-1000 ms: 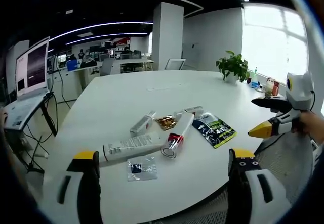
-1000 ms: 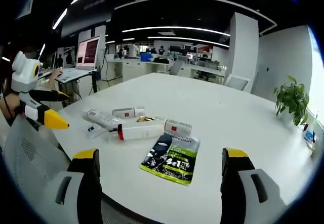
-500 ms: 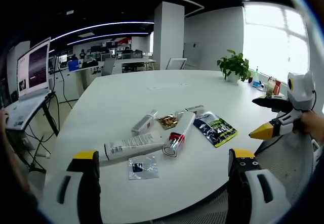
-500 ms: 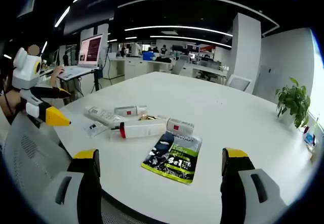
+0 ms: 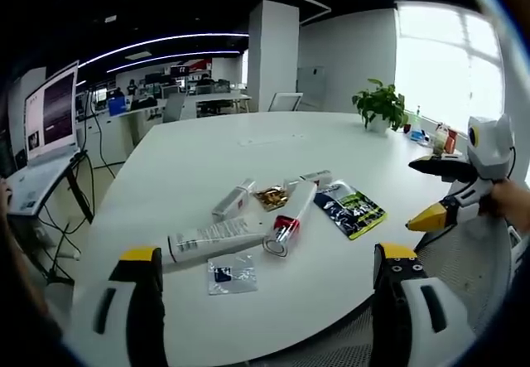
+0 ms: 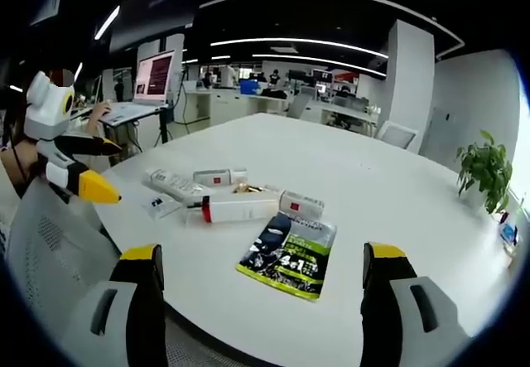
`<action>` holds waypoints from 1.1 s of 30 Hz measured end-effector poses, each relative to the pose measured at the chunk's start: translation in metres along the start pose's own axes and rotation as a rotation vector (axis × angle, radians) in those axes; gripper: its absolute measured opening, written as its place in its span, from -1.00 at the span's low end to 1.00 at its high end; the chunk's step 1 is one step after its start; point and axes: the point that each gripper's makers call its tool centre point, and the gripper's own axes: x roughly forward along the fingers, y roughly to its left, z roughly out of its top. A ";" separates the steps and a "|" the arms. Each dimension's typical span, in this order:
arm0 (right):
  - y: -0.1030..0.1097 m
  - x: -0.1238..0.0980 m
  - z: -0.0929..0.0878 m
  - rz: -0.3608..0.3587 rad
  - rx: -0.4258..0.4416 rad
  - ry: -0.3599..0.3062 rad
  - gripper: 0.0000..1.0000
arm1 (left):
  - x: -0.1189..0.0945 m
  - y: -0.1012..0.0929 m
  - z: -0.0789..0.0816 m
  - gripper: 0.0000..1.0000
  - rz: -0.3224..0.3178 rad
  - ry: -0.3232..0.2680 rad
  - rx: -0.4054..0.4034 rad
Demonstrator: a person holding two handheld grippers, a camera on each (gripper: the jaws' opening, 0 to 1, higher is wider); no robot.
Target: Arrange the skincare products in the storage area until every visible bottle or jar stands upright without overlapping.
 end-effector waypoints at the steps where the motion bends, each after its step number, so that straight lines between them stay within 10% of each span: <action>1: 0.002 0.000 0.000 0.009 -0.010 0.002 0.99 | 0.000 0.000 0.000 0.99 -0.001 0.000 0.000; 33: 0.023 0.034 0.040 0.270 -0.395 0.069 0.73 | 0.003 0.015 0.001 0.99 0.003 0.005 -0.026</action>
